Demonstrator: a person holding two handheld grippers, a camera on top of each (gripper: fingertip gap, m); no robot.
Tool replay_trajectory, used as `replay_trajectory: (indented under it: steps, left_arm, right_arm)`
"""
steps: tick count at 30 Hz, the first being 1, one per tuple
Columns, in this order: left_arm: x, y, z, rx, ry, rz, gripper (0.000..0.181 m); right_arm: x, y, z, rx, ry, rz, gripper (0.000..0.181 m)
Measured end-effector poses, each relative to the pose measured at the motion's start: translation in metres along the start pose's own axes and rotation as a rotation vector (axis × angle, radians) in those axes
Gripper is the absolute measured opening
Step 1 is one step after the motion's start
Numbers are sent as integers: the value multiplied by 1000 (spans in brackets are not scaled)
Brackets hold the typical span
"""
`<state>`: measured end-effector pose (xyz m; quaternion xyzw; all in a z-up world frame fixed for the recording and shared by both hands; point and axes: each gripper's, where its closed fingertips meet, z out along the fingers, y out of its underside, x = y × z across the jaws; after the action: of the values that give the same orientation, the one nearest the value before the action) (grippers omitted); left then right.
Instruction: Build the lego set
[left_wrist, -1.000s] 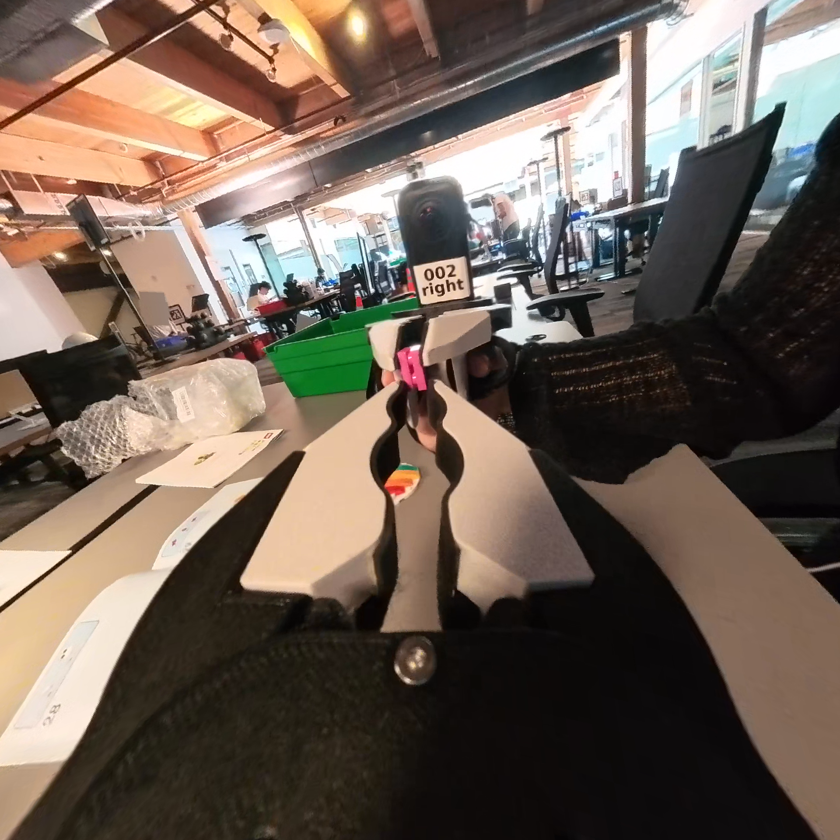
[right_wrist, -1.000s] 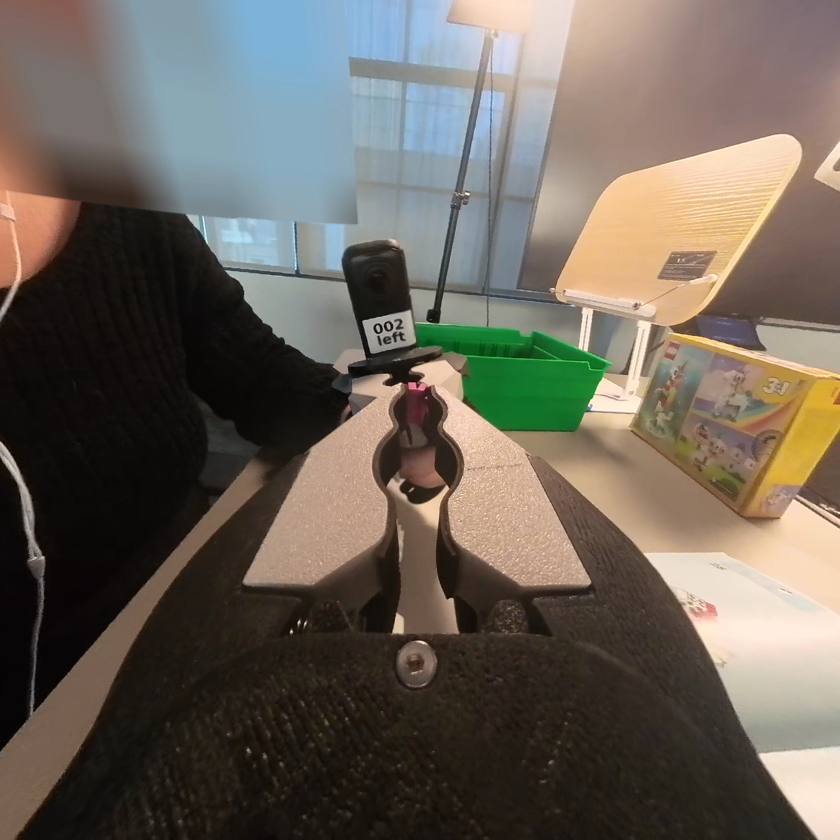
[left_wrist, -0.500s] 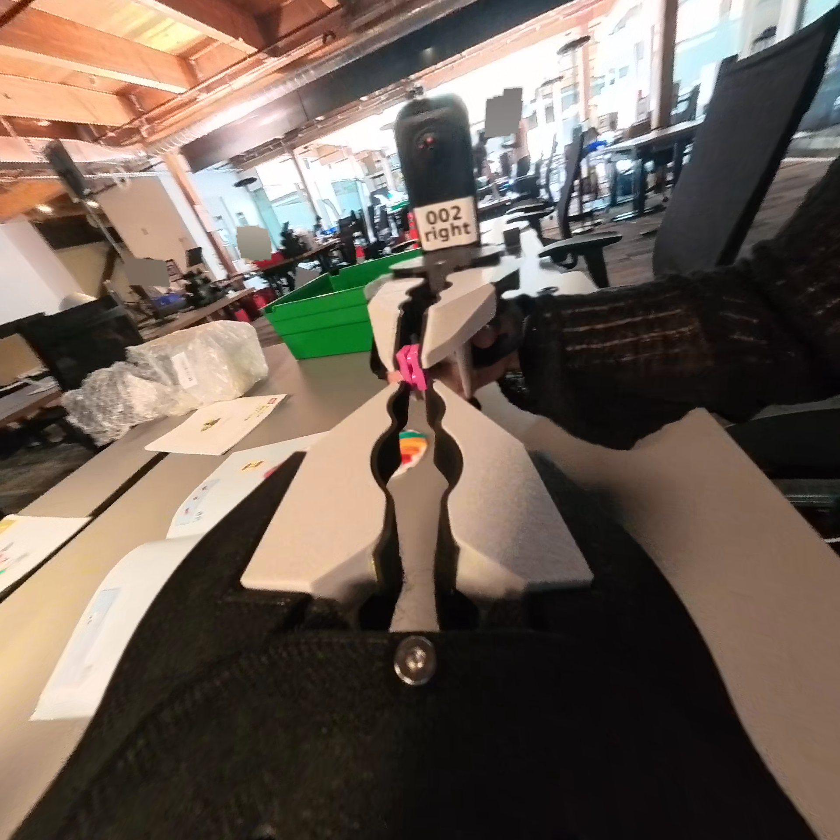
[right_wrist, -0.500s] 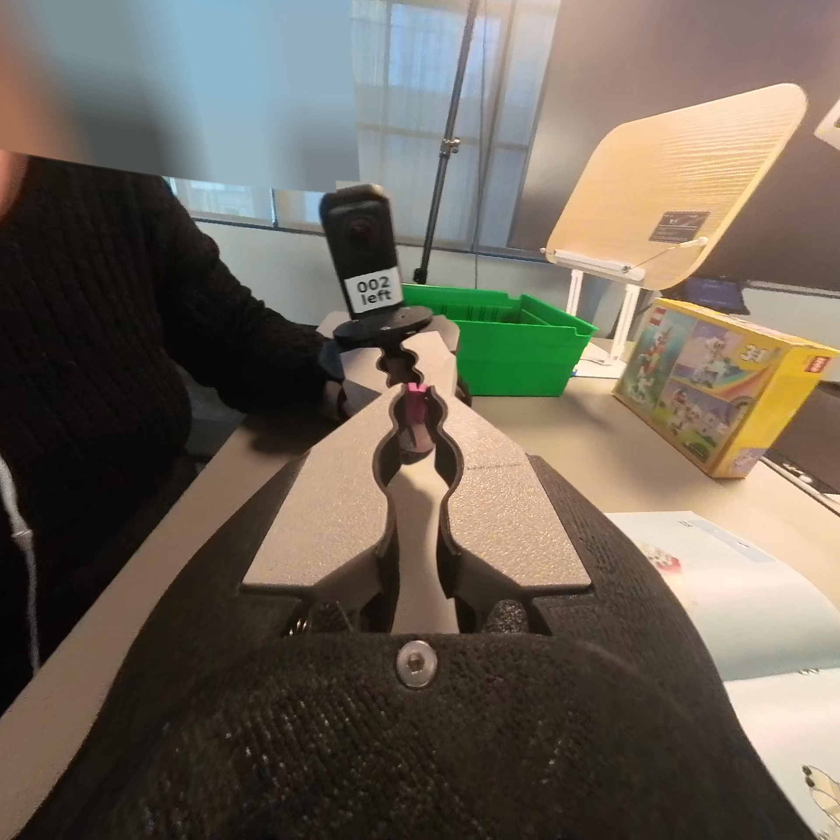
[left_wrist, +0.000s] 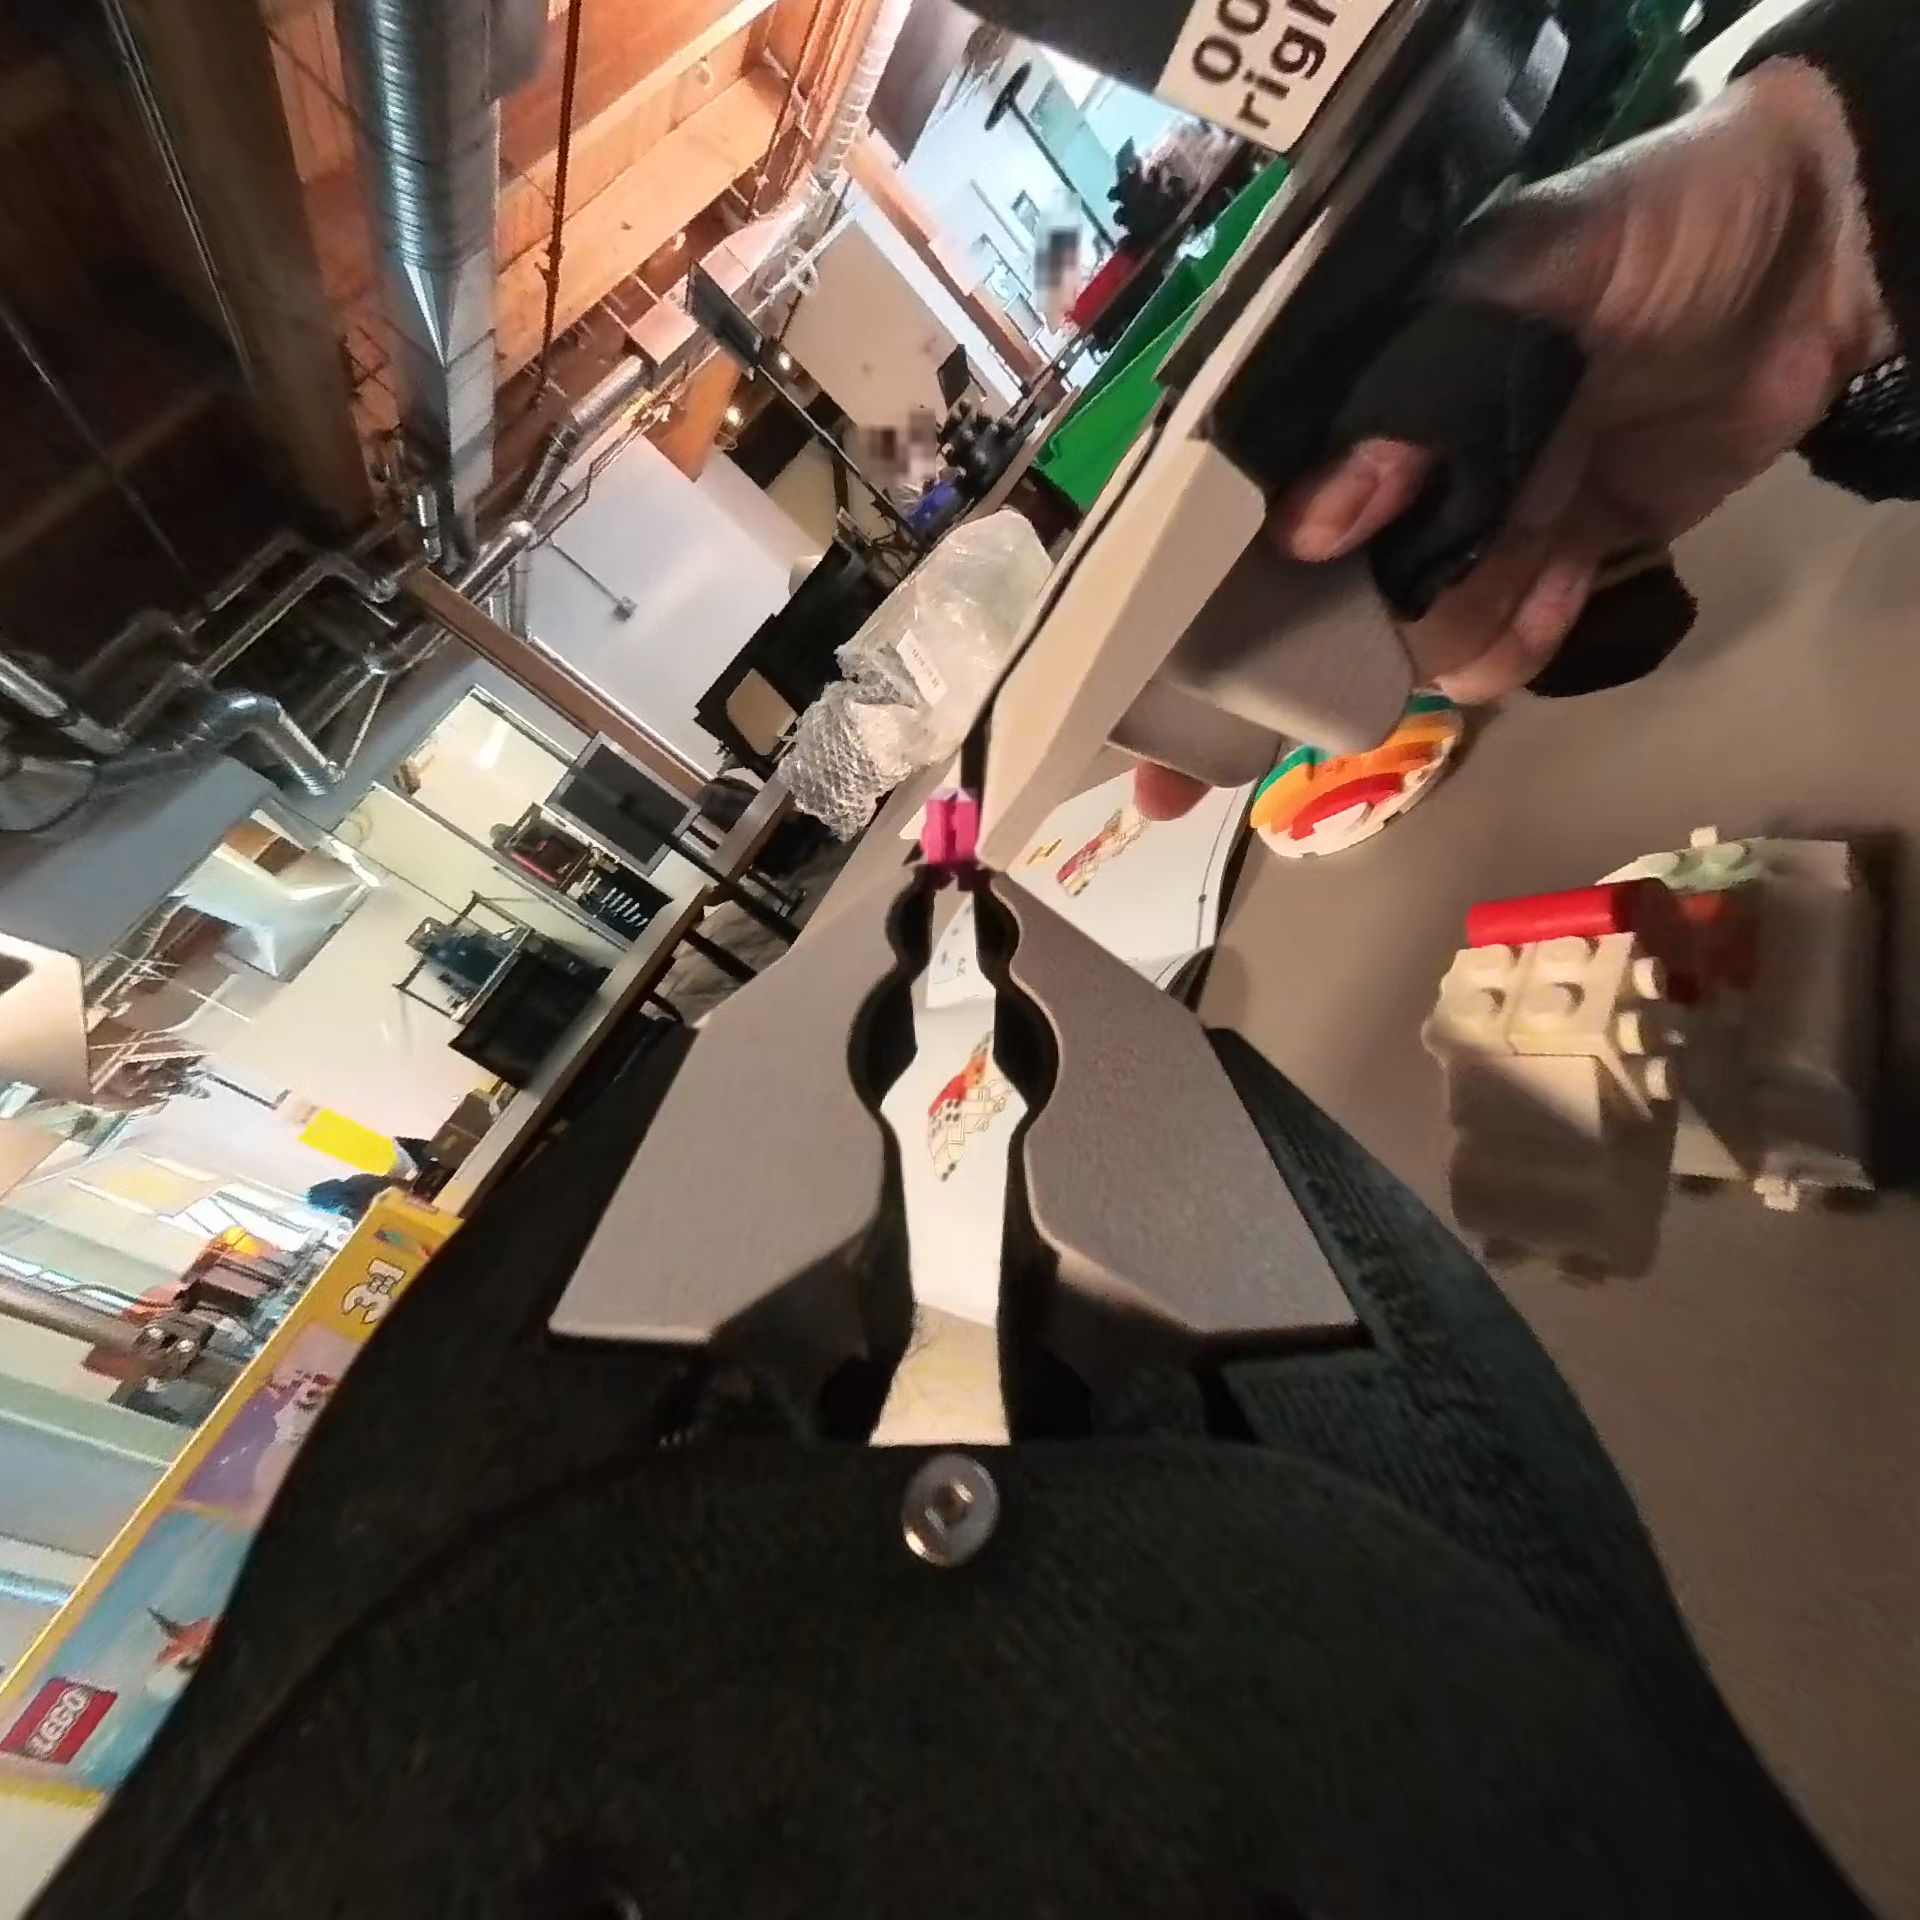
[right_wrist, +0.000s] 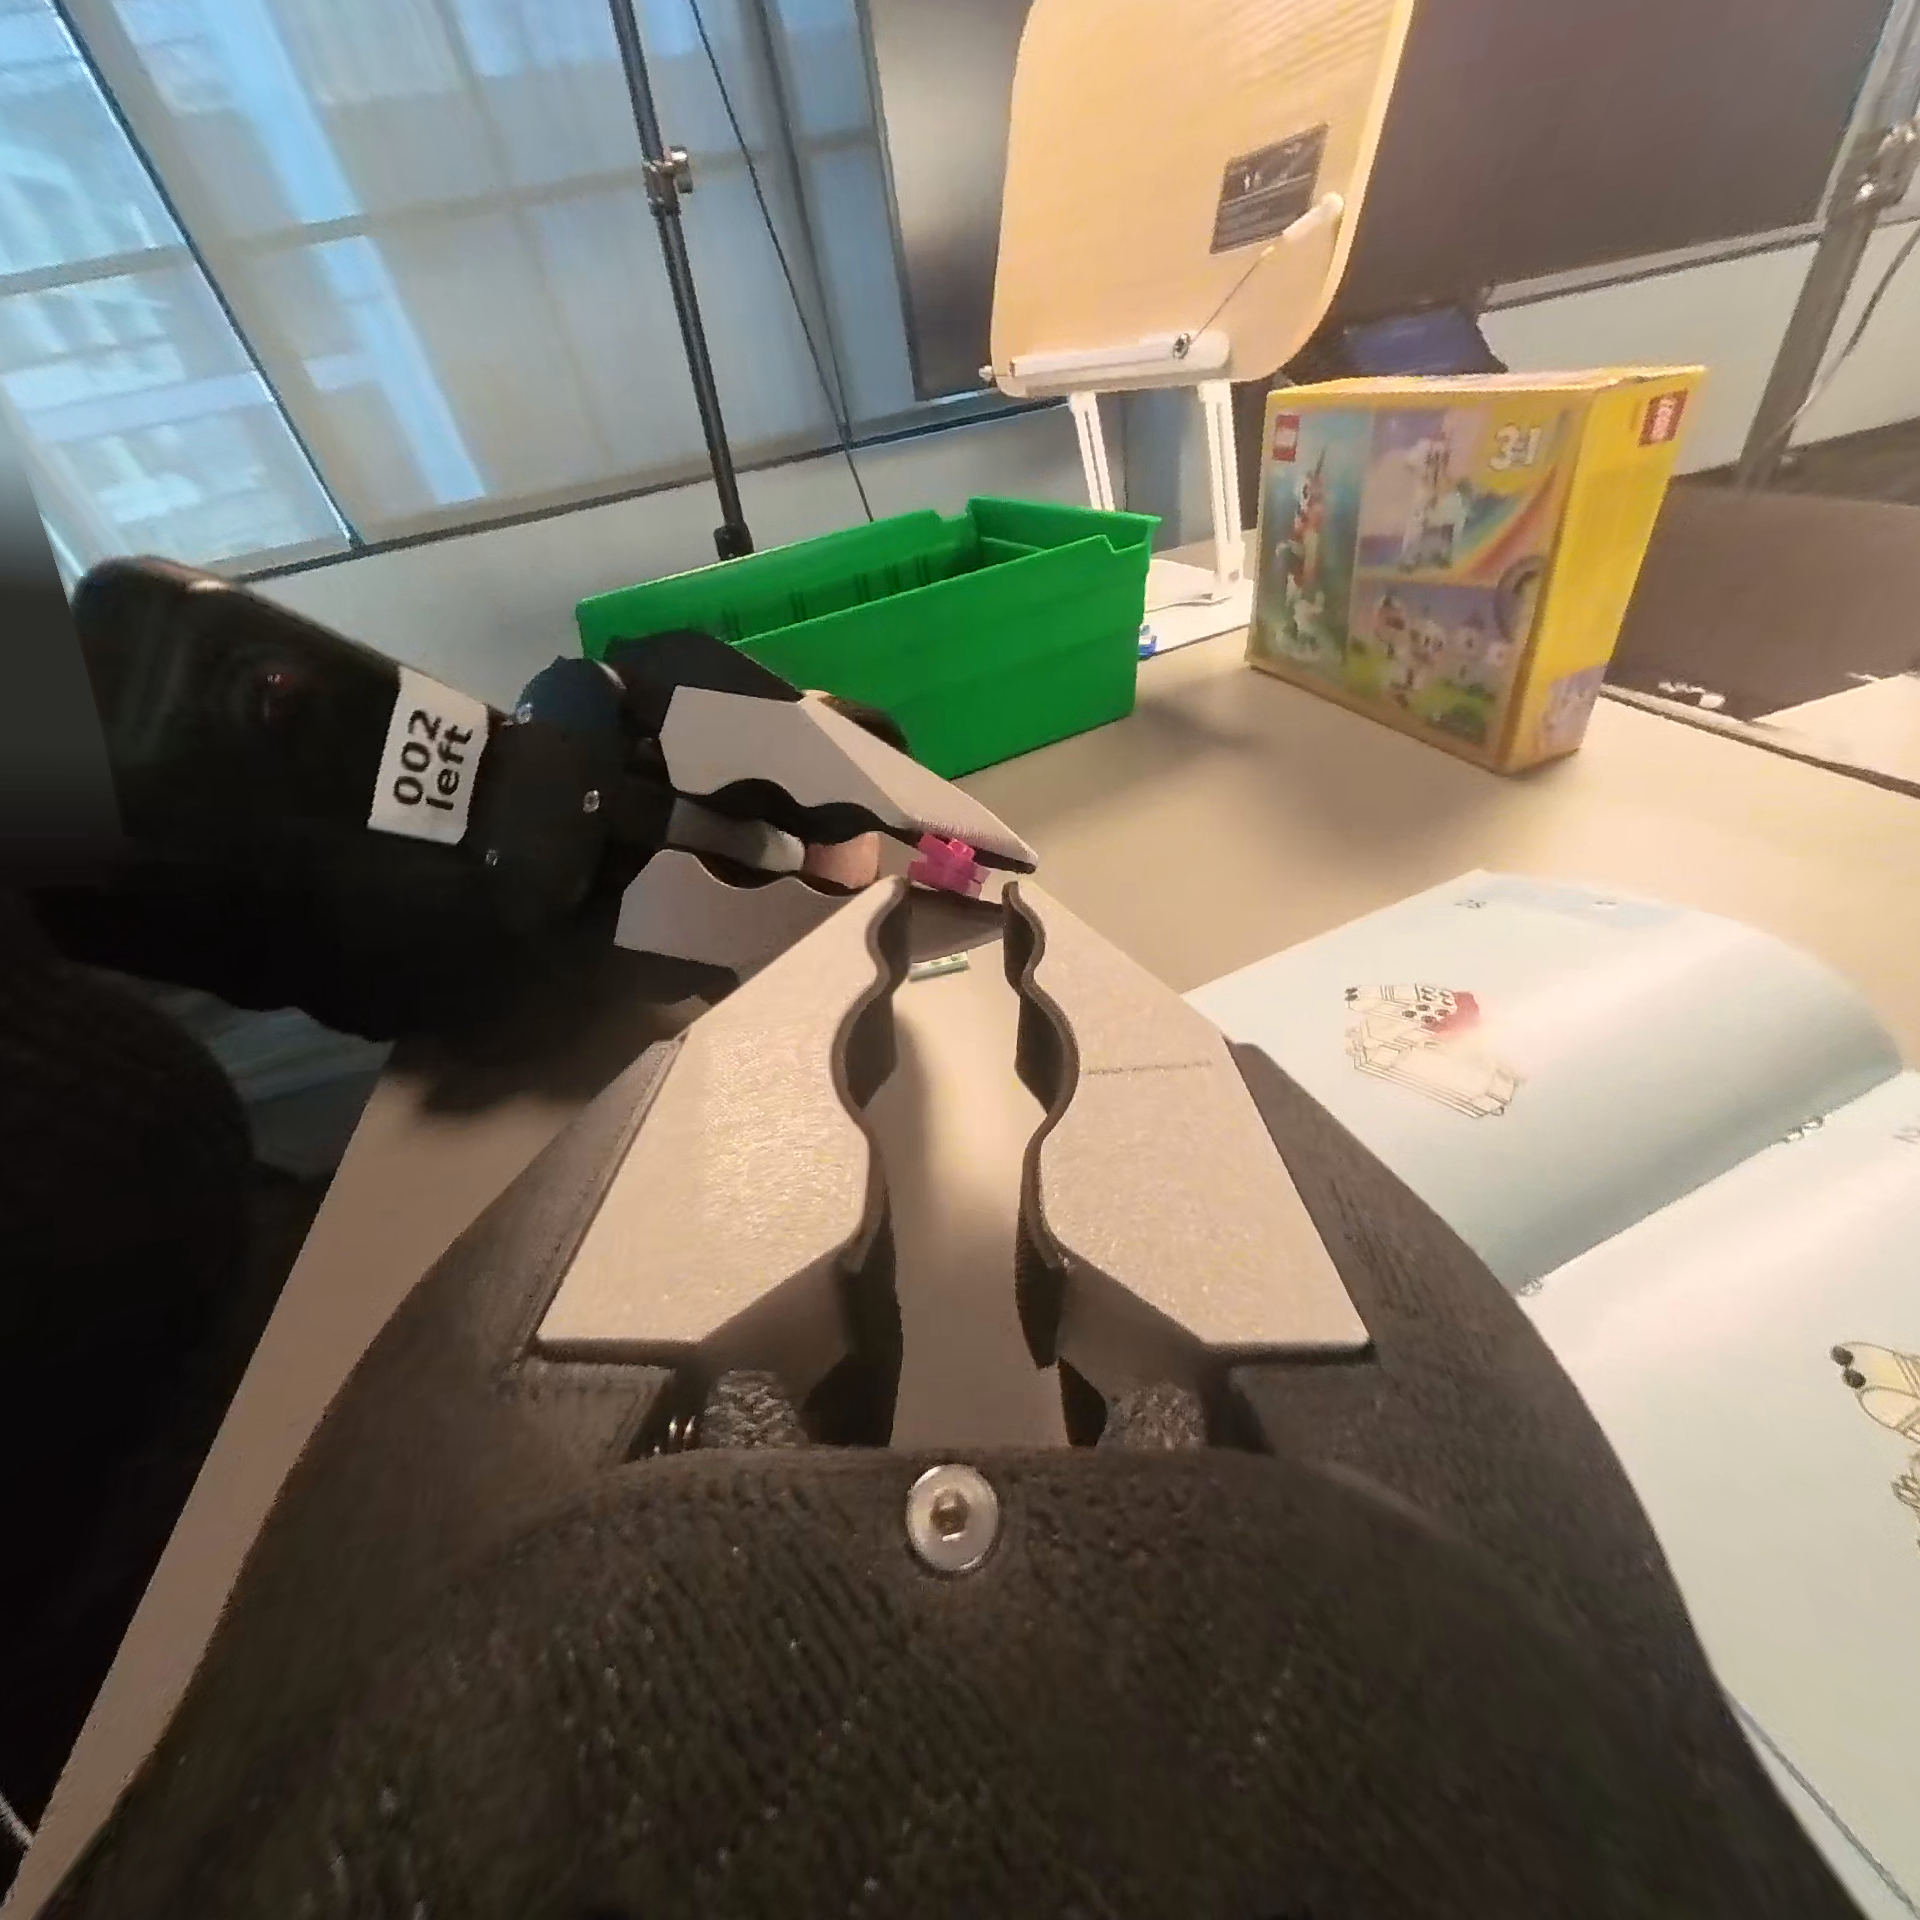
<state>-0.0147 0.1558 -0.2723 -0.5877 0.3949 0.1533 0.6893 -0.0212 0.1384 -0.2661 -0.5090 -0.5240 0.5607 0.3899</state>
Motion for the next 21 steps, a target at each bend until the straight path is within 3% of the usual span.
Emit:
replay_trajectory:
  steps: [8,13,16,21]
  left_arm:
    - [-3,5,2,-78,-48,124,7]
    - [-6,11,2,-135,-113,307,6]
    - [-7,11,2,-136,-113,270,5]
    - [-4,11,2,-128,-102,269,5]
  right_arm:
    - [2,4,0,-27,3,31,7]
    - [5,9,3,-42,33,13,5]
    - [9,8,3,-34,48,26,13]
    - [7,5,3,-13,31,32,10]
